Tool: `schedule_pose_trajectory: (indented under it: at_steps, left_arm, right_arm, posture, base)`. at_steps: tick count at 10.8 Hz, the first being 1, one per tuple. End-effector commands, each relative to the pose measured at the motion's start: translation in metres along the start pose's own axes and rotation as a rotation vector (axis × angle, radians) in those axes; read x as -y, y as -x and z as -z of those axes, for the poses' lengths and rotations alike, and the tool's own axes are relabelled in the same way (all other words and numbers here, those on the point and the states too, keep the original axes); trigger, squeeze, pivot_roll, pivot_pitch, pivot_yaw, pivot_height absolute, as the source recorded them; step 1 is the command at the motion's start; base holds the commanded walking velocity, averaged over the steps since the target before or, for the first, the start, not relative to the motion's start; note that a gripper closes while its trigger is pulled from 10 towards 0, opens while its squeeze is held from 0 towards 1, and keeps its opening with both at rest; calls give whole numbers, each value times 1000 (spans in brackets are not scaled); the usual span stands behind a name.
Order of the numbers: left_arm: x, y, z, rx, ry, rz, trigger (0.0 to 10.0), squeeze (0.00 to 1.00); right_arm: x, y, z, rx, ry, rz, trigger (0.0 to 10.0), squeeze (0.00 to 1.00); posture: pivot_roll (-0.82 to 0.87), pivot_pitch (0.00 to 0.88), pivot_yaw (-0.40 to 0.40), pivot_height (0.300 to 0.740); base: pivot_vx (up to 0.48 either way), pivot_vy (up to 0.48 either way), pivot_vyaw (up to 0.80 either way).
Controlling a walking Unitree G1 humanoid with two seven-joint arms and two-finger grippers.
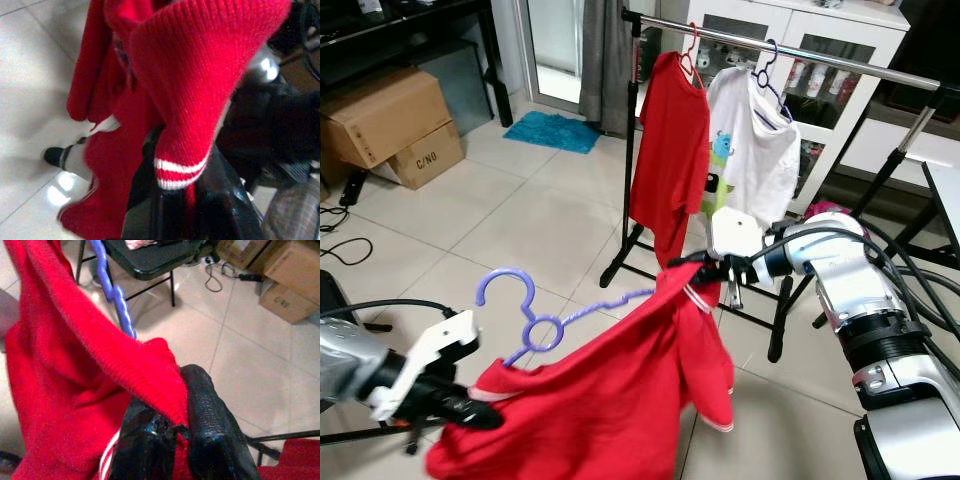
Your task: Hang hanger
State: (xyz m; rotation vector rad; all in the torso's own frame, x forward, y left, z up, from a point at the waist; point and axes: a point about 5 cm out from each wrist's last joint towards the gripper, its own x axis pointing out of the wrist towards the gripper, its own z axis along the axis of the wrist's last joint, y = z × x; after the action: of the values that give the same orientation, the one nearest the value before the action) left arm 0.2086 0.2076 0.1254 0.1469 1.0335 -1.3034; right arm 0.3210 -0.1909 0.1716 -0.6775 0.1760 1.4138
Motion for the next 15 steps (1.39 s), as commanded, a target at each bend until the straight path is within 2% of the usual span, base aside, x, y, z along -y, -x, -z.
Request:
schedule_pose_trajectory:
  at_steps: [1,3,5,6,9,11,13,15]
  left_arm:
    - [4,5,3,-23,-20,31,0,0]
    - [7,19,11,-50,-74,57,0,0]
    - [6,34,8,41,-133,46,0,0]
    - [6,42,6,74,-131,47,0,0]
    - [9,59,13,79,-131,68,0,0]
    - [18,53,19,56,-119,146,0,0]
    - [21,43,26,33,-120,183,0,0]
    - [-6,35,10,134,-174,-21,0,0]
  right_arm:
    - [7,11,-3,-25,29,24,0,0]
    - [9,21,9,-81,2,57,0,0]
    - [9,27,20,-107,-20,104,0,0]
    - [9,28,24,-107,-31,124,0,0]
    - [12,37,31,-84,-80,205,0,0]
    - [14,43,32,-21,-123,267,0,0]
    - [15,47,33,-19,-127,285,0,0]
    - [18,53,34,25,-170,342,0,0]
  posture:
    - [127,0,-15,740]
    - [128,0,-21,740]
    - [129,0,-24,740]
    - [129,0,-24,740]
    - [134,0,-31,740]
    - [139,0,-32,740]
    - [133,0,-27,740]
    - [132,0,-35,740]
  base:
    - [0,0,0]
    - [0,0,0]
    - [0,0,0]
    - [0,0,0]
    - [0,0,0]
    - [0,0,0]
    - [0,0,0]
    - [0,0,0]
